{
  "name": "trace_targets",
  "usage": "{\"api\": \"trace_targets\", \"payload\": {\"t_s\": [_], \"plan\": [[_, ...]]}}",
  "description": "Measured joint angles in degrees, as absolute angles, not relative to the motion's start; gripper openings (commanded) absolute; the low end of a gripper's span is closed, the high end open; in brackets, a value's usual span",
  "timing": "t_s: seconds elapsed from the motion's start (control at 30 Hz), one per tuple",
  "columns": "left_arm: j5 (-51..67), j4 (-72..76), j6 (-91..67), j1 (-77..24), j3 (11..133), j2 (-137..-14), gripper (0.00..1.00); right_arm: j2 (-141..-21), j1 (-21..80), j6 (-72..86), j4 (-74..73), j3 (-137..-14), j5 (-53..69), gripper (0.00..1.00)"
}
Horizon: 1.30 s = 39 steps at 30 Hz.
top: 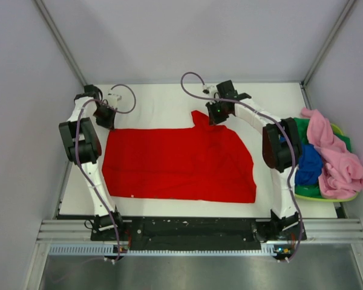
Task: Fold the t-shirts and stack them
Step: Grap the side of the flattened tshirt furthest away from the robot with both arms, then fold the other side of the tshirt into a rectangle
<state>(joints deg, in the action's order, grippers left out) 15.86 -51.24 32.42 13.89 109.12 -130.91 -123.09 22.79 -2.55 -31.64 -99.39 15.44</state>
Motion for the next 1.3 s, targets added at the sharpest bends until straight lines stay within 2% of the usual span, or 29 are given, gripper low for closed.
{"api": "trace_targets", "payload": {"t_s": [0.27,0.6,0.73,1.07,1.3], "plan": [[23.0,-50.2,34.7,13.9,102.0,-126.1,0.0,-112.7,23.0,-10.7,-40.2,-96.1,14.7,0.0],[24.0,-46.2,45.0,14.5,80.0,-100.4,0.0,-94.7,32.5,-23.4,-53.0,-78.0,2.9,0.0],[22.2,-44.4,50.7,15.3,73.1,-93.9,0.0,-89.1,33.1,-23.9,-55.9,-73.3,-0.8,0.0],[18.3,-42.9,60.2,16.5,69.0,-92.4,0.0,-82.4,33.3,-20.9,-59.2,-69.6,-2.9,0.0],[16.9,-41.1,62.8,17.6,68.4,-92.4,0.0,-82.5,36.1,-18.8,-59.3,-68.0,-2.1,0.0]]}}
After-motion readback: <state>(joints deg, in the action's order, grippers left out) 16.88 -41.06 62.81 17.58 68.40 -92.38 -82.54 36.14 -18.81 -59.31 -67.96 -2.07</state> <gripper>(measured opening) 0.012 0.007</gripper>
